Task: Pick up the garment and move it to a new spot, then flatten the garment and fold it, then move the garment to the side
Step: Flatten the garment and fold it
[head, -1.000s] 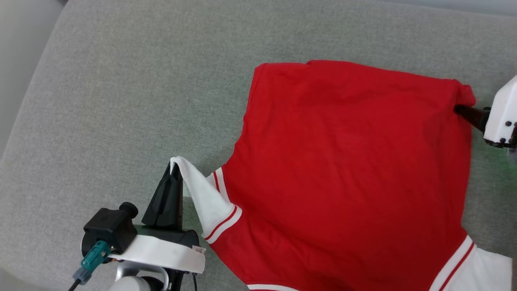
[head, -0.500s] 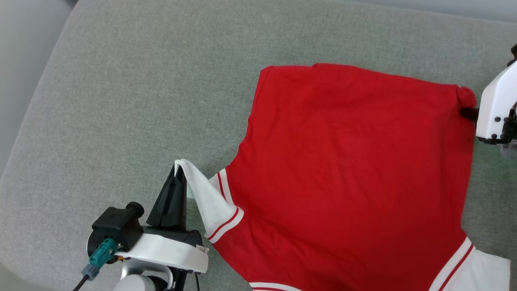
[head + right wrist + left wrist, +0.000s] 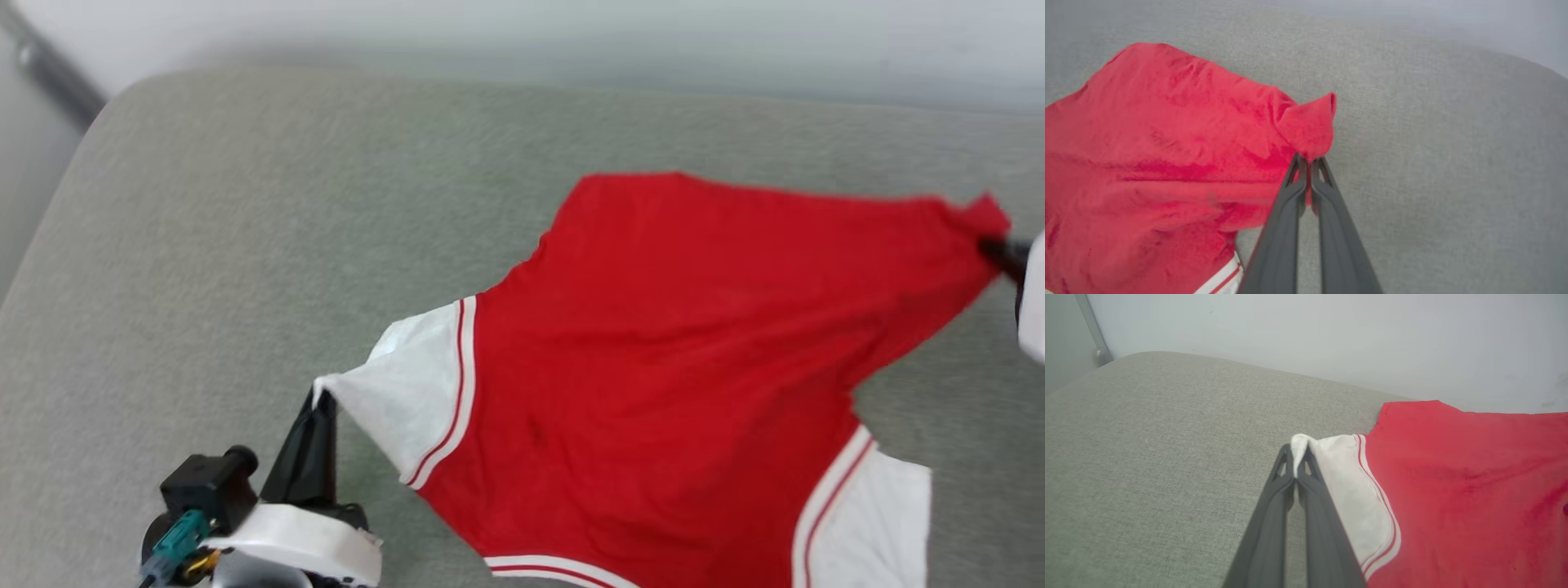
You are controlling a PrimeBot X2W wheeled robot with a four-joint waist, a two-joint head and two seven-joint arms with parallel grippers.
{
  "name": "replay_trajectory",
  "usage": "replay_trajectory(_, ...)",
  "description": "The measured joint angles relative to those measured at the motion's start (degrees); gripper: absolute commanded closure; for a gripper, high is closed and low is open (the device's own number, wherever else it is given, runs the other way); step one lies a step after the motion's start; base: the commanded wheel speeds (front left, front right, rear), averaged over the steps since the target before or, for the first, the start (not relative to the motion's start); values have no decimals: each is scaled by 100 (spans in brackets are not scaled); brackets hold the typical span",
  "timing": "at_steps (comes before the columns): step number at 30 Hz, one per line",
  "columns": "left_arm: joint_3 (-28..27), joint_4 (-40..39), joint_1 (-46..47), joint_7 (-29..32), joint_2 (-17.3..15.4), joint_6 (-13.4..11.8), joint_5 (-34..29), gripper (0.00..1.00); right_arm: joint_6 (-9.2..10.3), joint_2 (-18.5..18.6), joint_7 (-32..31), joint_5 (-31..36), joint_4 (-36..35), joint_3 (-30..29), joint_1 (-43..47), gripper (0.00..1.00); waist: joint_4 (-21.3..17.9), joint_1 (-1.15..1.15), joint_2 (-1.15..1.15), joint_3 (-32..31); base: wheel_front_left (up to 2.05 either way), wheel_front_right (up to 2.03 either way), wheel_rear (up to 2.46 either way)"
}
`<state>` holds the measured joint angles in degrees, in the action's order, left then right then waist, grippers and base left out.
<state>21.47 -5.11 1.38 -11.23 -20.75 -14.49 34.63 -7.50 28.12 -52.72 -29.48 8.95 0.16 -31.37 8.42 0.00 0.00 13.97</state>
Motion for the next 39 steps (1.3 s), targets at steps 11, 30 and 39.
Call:
replay_trajectory(11,-256,223,-372,149,-258,-116,202,100,0,-900,86,-1,-1379,-950,3669,100,-760,0,0,-472,0,0,0)
replay_trajectory(30,-330,431,-475,224,-397,-121,343,100,0,-2292,1739,-20,-1895,-1269,5040,0,-1030,-1,0,-606,0,0,0)
replay_trajectory(39,-292,332,-360,179,-358,-144,328,100,0,-1869,2932,-277,-1717,-1429,4001,0,-996,-1,0,-629,0,0,0)
